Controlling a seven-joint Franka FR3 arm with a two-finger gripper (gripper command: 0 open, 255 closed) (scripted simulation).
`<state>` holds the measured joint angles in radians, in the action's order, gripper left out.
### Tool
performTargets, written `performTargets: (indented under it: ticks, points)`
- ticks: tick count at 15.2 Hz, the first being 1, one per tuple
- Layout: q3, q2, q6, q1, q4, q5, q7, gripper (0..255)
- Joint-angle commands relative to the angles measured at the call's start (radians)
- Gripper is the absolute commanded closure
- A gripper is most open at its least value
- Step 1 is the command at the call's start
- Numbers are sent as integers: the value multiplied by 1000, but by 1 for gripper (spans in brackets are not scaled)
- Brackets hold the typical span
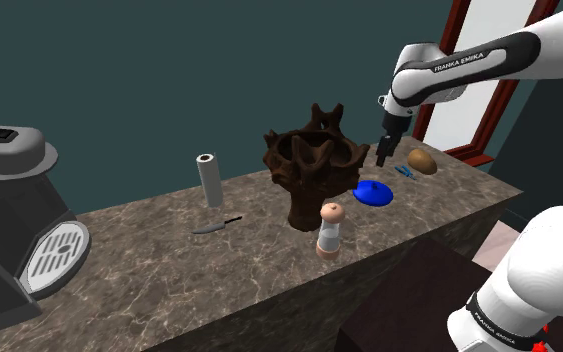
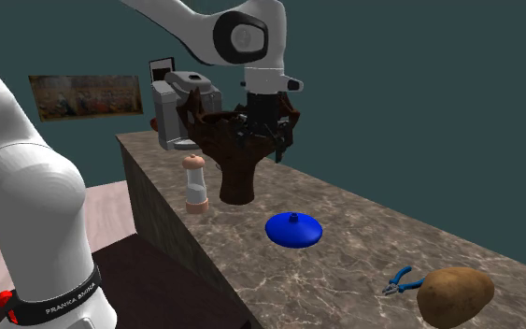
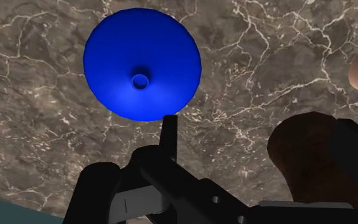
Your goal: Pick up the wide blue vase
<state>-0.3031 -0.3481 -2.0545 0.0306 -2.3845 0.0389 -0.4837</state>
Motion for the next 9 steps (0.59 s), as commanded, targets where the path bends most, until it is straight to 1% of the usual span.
performTargets:
  ticks: [1, 5, 9]
  points:
    - [-29, 71, -52, 0, 10, -11, -47, 0]
    - [-75, 223, -133, -1, 57, -58, -143, 0]
    - [-102, 385, -197, 9, 124, -130, -248, 0]
